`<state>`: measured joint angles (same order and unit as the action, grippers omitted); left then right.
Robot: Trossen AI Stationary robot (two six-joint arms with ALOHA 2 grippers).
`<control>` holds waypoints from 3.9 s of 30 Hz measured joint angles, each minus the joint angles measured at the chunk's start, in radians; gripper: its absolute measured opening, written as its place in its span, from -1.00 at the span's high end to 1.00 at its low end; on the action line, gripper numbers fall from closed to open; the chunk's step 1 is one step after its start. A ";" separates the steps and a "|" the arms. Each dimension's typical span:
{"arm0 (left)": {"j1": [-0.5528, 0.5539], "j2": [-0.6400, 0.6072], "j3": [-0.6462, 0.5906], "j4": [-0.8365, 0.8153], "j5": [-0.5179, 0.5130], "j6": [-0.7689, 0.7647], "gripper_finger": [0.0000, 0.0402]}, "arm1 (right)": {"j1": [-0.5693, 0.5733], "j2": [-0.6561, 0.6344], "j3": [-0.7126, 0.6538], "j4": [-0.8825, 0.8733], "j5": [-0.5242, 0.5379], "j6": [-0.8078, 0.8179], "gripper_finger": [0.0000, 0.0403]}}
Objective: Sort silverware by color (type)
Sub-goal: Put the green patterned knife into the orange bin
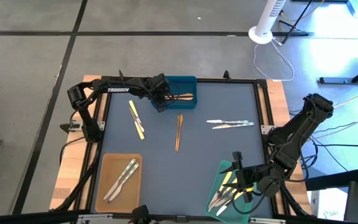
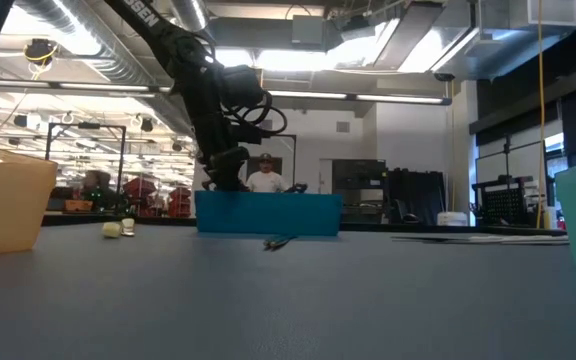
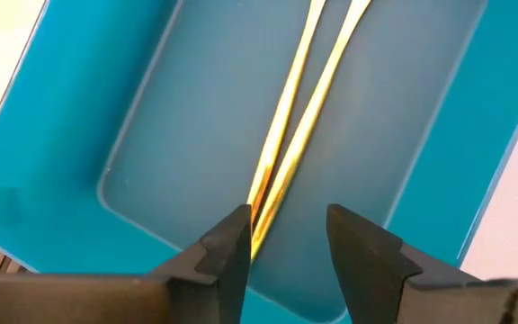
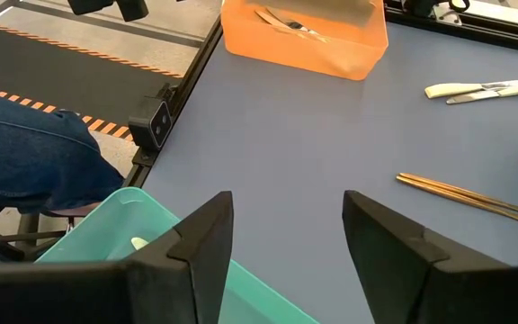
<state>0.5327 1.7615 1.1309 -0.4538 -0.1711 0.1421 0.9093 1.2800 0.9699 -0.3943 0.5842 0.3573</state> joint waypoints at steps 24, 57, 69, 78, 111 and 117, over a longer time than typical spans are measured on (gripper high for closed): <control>-0.005 -0.008 0.000 0.012 0.000 -0.002 0.30 | 0.000 0.000 0.000 0.000 0.037 0.002 0.01; -0.294 -0.017 0.524 -0.345 0.001 0.007 0.30 | -0.001 -0.006 0.000 0.001 0.041 0.004 0.01; -0.436 -0.249 0.525 -0.519 -0.012 -0.121 0.30 | -0.165 -0.086 0.000 -0.037 -0.049 -0.001 0.01; -0.608 -0.454 0.436 -0.560 -0.155 -0.285 0.30 | -0.298 -0.192 0.000 -0.205 -0.111 -0.026 0.01; -0.809 -0.617 -0.192 -0.175 -0.282 -0.578 0.30 | -0.899 -0.224 -0.094 -0.693 -0.335 -0.276 0.01; -0.809 -0.617 -0.192 -0.171 -0.282 -0.577 0.30 | -0.971 -0.224 -0.222 -0.612 -0.349 -0.317 0.01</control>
<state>-0.2768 1.1442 0.9386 -0.6251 -0.4526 -0.4348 -0.0618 1.0561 0.7477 -1.0063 0.2355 0.0400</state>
